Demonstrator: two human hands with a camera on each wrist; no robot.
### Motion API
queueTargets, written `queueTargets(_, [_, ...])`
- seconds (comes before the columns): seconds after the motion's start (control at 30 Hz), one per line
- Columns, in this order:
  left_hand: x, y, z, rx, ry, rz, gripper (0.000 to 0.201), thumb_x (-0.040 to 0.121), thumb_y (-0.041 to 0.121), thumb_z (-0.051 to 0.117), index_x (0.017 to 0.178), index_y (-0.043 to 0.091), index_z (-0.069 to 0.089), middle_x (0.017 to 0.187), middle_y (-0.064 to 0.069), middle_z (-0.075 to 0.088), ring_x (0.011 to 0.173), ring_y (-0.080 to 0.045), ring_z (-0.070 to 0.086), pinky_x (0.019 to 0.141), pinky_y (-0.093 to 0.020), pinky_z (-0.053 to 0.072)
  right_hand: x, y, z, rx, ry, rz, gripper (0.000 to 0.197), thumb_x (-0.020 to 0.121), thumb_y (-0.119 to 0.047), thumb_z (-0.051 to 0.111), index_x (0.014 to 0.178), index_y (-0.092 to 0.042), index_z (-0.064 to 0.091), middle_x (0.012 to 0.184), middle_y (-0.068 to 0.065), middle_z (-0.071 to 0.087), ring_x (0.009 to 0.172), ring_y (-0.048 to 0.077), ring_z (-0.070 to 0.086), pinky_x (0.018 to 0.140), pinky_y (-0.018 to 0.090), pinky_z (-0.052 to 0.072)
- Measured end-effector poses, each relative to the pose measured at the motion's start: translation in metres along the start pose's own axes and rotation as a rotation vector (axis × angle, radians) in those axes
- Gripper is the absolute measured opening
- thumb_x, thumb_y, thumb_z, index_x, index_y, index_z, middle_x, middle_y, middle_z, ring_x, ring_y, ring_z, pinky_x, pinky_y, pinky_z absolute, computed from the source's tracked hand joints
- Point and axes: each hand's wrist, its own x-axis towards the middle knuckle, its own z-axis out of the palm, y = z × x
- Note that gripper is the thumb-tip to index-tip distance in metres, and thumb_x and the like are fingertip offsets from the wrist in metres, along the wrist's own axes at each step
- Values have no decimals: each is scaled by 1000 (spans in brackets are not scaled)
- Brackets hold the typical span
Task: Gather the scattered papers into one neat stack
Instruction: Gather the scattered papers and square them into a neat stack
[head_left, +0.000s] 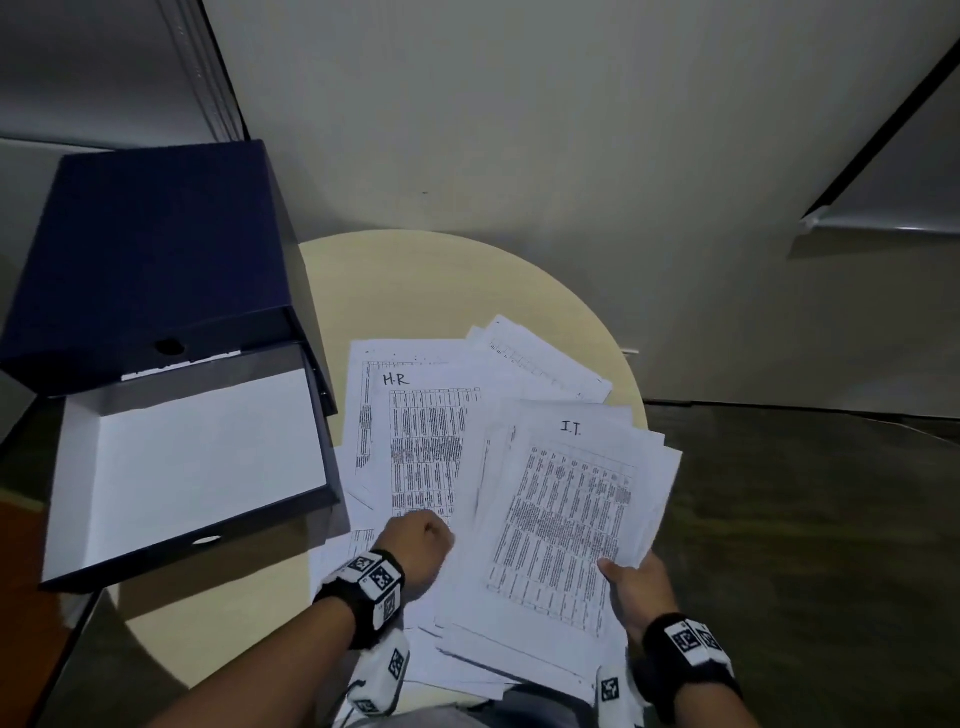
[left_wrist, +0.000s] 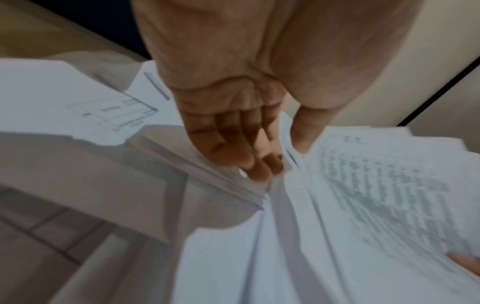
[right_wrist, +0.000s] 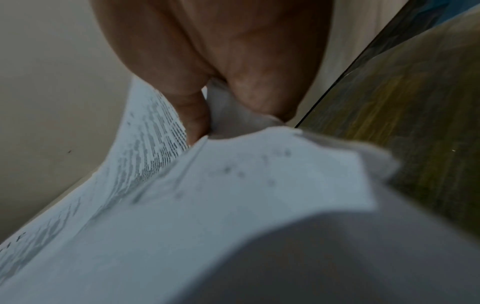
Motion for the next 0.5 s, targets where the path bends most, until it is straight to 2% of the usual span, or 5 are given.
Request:
queueTargets(0.1, [0,-5,-10,-94,397,-72,15,91,21,55,104,19,61,121,-6,50,85,-23,58,84,-30,51,2,5,-10,27,59,8,31,92,4,63,122,6,59,111,19,70,102,36,66,90,42,50])
queueTargets(0.27, [16,-8,-33,-170,286,-281,69,93,31,57,150,13,23,154,-11,30,131,-37,45,104,-43,43,4,10,-7,-71,81,35,31,90,6,62,122,4,62,99,15,72,94,36,68,90,46,54])
queueTargets(0.4, [18,1,-36,-46,195,-269,52,94,31,55,140,12,38,130,-17,56,103,-33,61,74,-29,44,-5,3,-5,-175,74,19,22,93,0,62,114,-4,62,94,13,72,85,33,68,75,36,54])
queueTargets(0.47, [16,7,-33,-96,250,-232,8,93,14,50,100,14,47,96,-12,58,65,-23,47,60,-26,35,-7,1,-6,-189,70,15,20,93,-1,61,113,-8,60,95,14,72,84,32,67,72,32,51])
queueTargets(0.5, [17,8,-30,-124,296,-207,12,89,5,45,86,16,40,84,-8,52,59,-20,35,57,-26,31,-7,0,-7,-193,66,13,22,93,-1,61,115,-7,61,95,13,72,84,33,68,75,33,52])
